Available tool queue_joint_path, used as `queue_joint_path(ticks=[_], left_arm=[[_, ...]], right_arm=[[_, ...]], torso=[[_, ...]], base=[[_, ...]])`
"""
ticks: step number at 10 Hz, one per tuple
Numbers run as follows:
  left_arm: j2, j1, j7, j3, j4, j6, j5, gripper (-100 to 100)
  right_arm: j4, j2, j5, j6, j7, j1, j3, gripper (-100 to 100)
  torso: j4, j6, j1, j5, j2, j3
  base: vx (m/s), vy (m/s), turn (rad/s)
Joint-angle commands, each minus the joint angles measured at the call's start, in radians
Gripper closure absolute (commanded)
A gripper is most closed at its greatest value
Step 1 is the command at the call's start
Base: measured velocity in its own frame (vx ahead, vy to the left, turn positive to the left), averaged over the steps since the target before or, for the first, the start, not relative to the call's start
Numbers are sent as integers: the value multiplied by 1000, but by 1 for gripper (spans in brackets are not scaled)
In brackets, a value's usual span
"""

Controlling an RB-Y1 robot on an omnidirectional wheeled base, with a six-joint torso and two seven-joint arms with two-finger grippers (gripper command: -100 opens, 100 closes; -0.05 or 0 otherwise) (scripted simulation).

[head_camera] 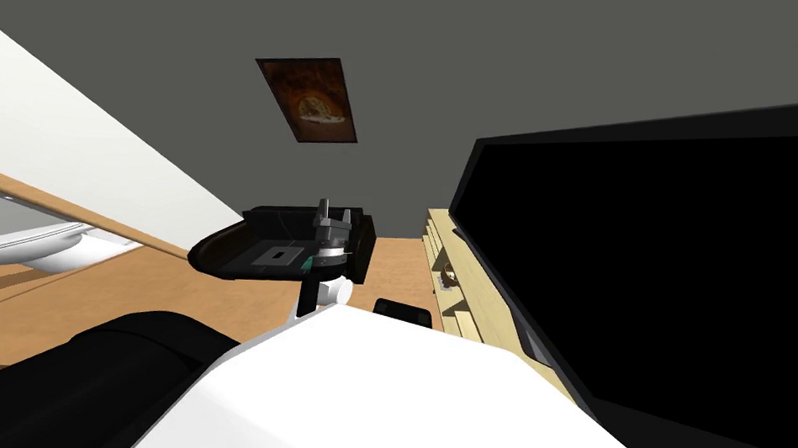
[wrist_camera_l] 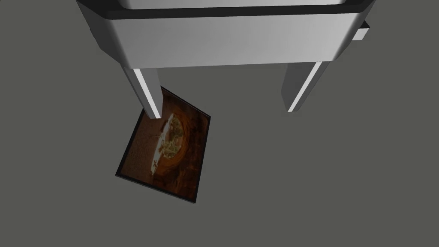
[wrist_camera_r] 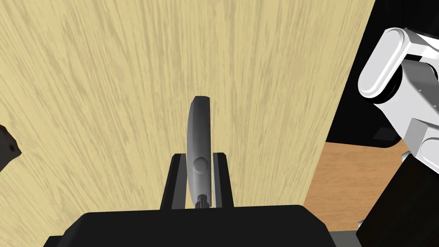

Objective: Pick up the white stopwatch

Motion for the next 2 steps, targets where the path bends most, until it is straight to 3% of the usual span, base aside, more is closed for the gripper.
queue_joint_path(ticks=[1, 2], left_arm=[[0, 0, 0, 0, 0, 0, 0, 0], [0, 0, 0, 0, 0, 0, 0, 0]], right_arm=[[0, 0, 0, 0, 0, 0, 0, 100], [1, -1, 0, -3, 1, 1, -1, 0]], torso=[[0, 0, 0, 0, 0, 0], [0, -1, -1, 0, 0, 0]], base=[[2, 31, -23], [0, 6, 0]])
